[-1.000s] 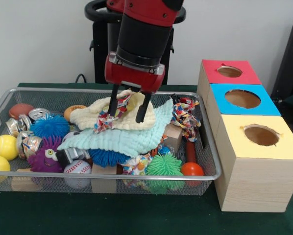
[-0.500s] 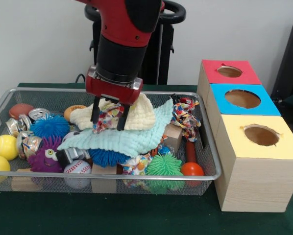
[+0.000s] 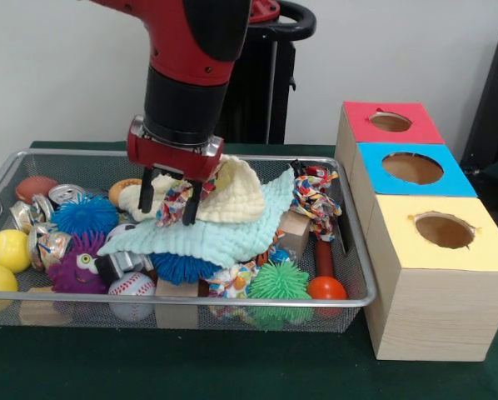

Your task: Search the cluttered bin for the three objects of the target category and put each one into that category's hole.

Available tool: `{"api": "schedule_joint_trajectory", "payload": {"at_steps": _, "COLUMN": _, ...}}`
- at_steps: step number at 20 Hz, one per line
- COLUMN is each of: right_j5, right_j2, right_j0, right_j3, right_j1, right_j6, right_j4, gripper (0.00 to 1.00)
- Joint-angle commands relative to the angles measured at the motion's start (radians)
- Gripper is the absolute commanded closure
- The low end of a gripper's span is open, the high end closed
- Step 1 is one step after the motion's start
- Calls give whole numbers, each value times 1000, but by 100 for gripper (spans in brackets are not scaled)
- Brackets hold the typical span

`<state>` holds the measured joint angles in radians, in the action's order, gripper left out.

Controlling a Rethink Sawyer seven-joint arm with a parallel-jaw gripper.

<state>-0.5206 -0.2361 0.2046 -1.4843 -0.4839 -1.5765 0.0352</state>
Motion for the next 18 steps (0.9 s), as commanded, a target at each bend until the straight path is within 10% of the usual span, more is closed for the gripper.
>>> {"api": "schedule_joint_trajectory", "payload": {"at_steps": 1, "right_j5": -92, "right_j2": 132, "right_j0": 31, "right_j3": 6, "right_j1": 43, "right_j6": 44, "right_j4": -76, "gripper": 0}}
{"api": "schedule_joint_trajectory", "payload": {"at_steps": 18, "right_j5": 1, "right_j2": 297, "right_j0": 108, "right_j3": 49, "right_j1": 111, "right_j6": 80, "right_j4": -180, "gripper": 0}}
